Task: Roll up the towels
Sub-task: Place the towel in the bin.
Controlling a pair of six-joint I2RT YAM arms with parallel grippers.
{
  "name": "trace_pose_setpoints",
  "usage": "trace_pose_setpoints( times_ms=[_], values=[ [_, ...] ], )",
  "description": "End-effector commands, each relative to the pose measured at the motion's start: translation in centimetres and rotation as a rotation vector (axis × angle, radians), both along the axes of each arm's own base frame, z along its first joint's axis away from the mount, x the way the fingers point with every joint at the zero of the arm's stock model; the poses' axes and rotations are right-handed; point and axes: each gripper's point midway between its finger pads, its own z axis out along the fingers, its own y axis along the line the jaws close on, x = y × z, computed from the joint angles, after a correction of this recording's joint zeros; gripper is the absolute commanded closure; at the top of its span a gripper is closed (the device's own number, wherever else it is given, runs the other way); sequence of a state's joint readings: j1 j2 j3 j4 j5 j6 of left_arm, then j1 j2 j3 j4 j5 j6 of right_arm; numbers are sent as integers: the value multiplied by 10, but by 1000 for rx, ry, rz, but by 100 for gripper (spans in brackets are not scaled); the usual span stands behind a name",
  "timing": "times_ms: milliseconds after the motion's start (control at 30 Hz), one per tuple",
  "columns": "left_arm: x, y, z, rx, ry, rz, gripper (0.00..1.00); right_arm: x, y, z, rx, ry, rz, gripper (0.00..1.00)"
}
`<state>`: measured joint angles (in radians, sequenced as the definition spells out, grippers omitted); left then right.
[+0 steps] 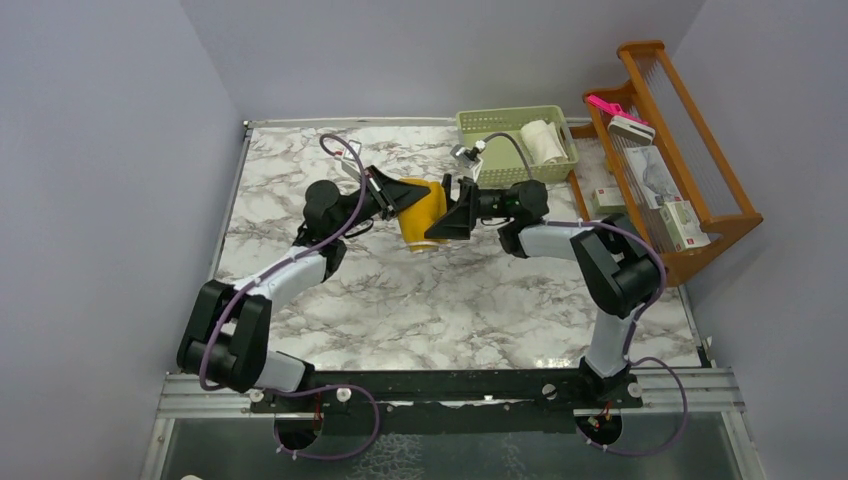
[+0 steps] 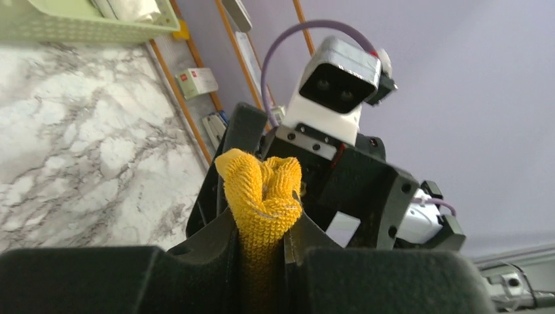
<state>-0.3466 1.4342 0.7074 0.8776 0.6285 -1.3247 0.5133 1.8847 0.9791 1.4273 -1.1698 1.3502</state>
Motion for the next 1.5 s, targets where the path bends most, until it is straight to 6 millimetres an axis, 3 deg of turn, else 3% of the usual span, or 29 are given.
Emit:
trace_pose_setpoints(
  times_ms=[0, 100, 200, 333, 433, 500, 633, 733, 767, 867, 933, 1000, 1100, 1300, 1467],
  values=[
    [22, 19, 3, 149, -60, 193, 100, -28, 15, 5, 3, -225, 44, 0],
    [25, 31, 1, 217, -74, 274, 100, -15, 27, -5, -97, -212, -32, 1],
    [24, 35, -2, 258, -78, 299, 100, -6, 32, -8, -146, -186, -73, 9],
    [23, 36, -10, 307, -76, 321, 100, 2, 39, -13, -172, -144, -63, 32],
    [22, 41, -16, 361, -69, 370, 100, 6, 43, -18, -190, -125, -67, 42],
    [21, 44, -19, 392, -65, 401, 100, 9, 46, -21, -212, -118, -80, 53],
    [20, 57, -21, 423, -50, 477, 100, 14, 51, -29, -254, -94, -85, 97],
    [20, 67, -23, 454, -31, 523, 100, 16, 51, -36, -285, -82, -91, 100],
    [20, 70, -22, 464, -29, 532, 97, 17, 50, -38, -297, -82, -96, 100],
    [24, 74, -15, 503, -35, 546, 65, 25, 45, -46, -355, -99, -148, 100],
    [29, 74, -9, 529, -35, 535, 45, 34, 35, -49, -382, -100, -187, 100],
    [36, 75, -3, 547, -29, 511, 38, 46, 18, -48, -387, -90, -220, 100],
    [44, 80, 4, 541, -12, 467, 35, 75, -12, -46, -418, -87, -300, 100],
    [46, 109, 25, 509, -40, 484, 32, 156, -75, -43, -564, -128, -511, 100],
    [40, 117, 20, 530, -27, 460, 32, 230, -132, -33, -730, -190, -732, 100]
  ],
)
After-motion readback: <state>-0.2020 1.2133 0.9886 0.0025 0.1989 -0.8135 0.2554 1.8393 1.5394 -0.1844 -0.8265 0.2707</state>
